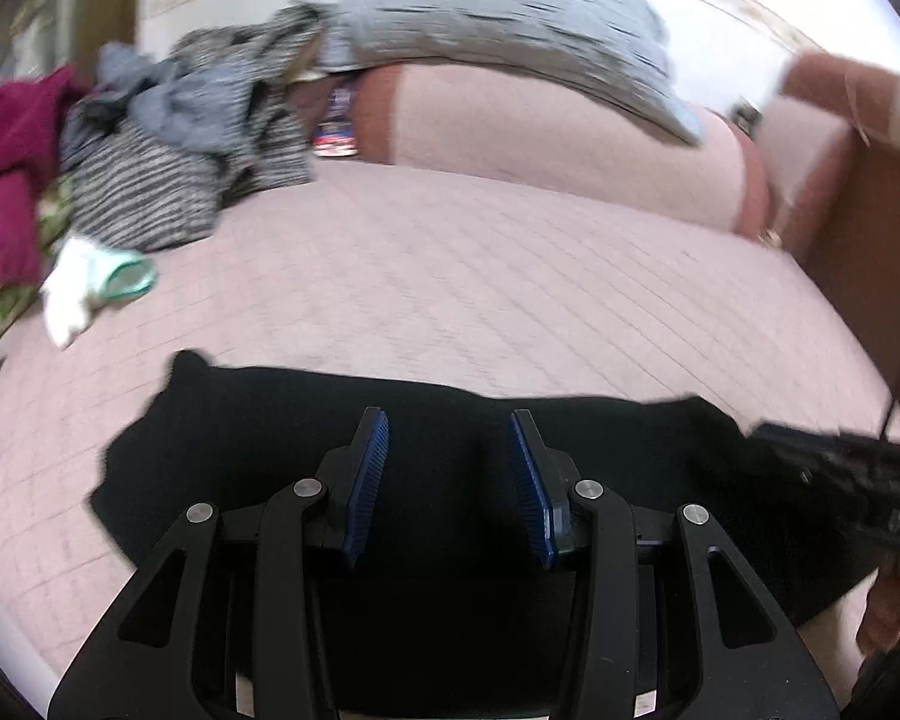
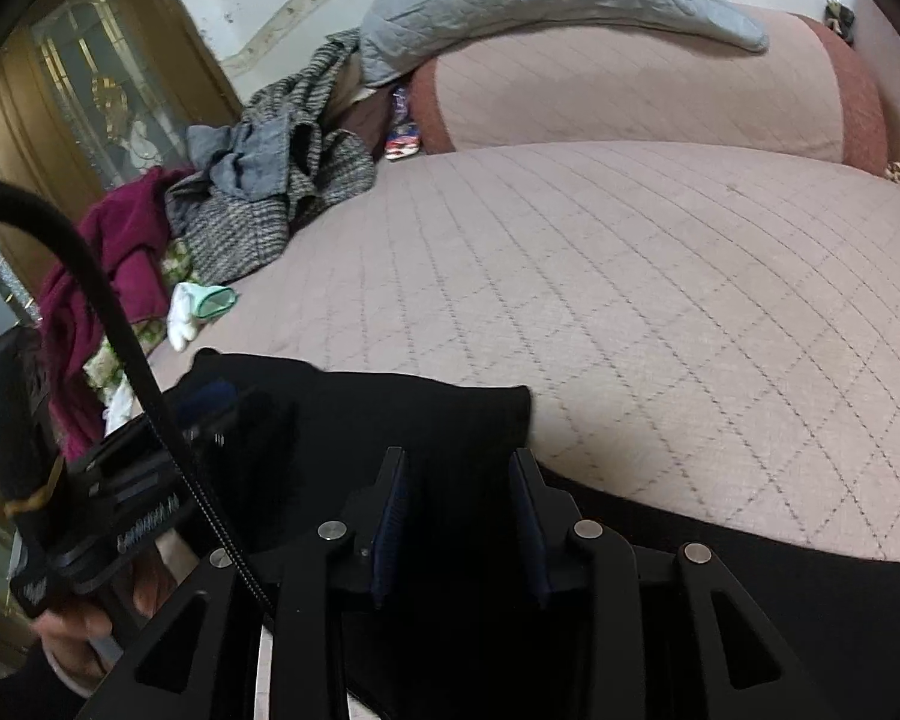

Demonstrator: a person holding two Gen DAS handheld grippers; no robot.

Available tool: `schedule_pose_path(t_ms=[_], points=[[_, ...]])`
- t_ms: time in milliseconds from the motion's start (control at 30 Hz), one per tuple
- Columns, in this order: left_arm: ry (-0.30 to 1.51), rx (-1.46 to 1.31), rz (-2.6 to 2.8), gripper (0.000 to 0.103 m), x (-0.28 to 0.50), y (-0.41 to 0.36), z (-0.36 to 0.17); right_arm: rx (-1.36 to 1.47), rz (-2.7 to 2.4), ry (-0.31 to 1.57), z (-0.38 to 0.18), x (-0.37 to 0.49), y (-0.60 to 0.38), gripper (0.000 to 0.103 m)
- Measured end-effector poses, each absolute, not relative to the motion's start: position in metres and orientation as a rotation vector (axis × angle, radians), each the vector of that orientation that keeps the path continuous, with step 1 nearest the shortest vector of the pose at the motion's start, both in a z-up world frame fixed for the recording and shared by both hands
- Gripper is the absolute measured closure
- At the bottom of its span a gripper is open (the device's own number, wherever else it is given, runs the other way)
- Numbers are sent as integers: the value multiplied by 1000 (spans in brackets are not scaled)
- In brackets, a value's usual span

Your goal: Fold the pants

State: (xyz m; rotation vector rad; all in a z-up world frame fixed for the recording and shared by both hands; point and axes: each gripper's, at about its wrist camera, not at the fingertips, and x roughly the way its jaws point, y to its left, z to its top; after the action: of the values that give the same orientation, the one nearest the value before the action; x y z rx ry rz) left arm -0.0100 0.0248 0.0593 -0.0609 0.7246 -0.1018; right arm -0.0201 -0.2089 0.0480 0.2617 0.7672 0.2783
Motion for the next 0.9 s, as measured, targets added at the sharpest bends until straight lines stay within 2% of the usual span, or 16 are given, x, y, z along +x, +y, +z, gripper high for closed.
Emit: schedule_pose_path(t_ms=[167,267,400,500,567,867,900], points=[[724,-123,63,62,-7,66,61,219,335,772,59,-9,-185,70],[803,-138,146,62,2,84,46,218,362,778,59,3,-169,70],[820,-163,172,62,4,95,40,206,356,813,47,19,-152,70],[841,-179,181,58,8,98,36,193,314,819,35,25,-147,69],[848,-183,191,55,9,99,35,189,317,806,33,22,-148,68],[763,-138,170,55,-4,81,51,213,288,772,37,-28,-204,68],[749,-131,145,55,-7,75,54,213,251,774,38,-39,-216,61]])
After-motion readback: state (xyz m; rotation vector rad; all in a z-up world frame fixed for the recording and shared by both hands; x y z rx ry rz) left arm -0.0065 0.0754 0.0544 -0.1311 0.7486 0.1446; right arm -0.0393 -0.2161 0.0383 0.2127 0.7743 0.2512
